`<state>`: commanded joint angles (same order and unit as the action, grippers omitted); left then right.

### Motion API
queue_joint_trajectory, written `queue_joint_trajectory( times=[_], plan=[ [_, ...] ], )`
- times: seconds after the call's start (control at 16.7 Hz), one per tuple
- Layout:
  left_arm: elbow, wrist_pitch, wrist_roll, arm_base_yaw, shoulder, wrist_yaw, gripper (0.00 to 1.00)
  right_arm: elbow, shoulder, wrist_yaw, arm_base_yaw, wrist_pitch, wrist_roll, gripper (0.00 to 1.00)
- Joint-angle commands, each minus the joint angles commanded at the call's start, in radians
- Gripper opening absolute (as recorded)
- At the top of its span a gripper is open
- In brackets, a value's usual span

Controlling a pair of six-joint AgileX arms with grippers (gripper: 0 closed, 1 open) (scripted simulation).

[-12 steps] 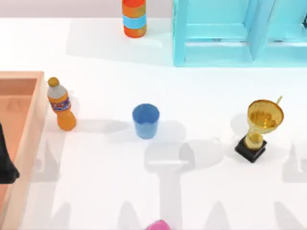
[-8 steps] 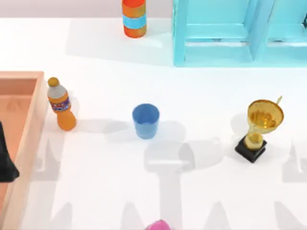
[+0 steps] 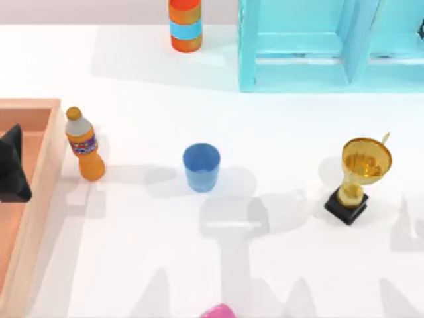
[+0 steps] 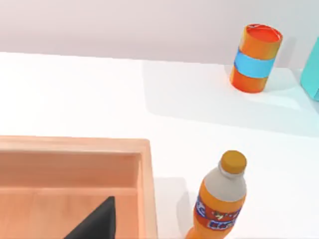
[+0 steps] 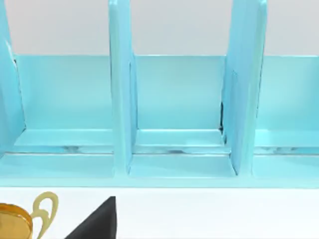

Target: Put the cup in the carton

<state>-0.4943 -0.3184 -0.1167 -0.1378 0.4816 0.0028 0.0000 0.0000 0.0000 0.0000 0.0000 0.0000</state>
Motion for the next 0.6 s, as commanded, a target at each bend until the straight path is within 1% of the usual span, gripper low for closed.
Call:
queue_joint_trajectory(
  times=[0.24, 0.6],
  plan=[
    [-0.368, -0.242, -0.091, -0.103, 0.364, 0.002, 1.00, 0.000, 0.000, 0.000, 0.000, 0.000, 0.000, 1.00],
    [-0.974, -0.639, -0.245, -0.268, 0.966, 0.003, 1.00, 0.000, 0.000, 0.000, 0.000, 0.000, 0.000, 1.00]
  ],
)
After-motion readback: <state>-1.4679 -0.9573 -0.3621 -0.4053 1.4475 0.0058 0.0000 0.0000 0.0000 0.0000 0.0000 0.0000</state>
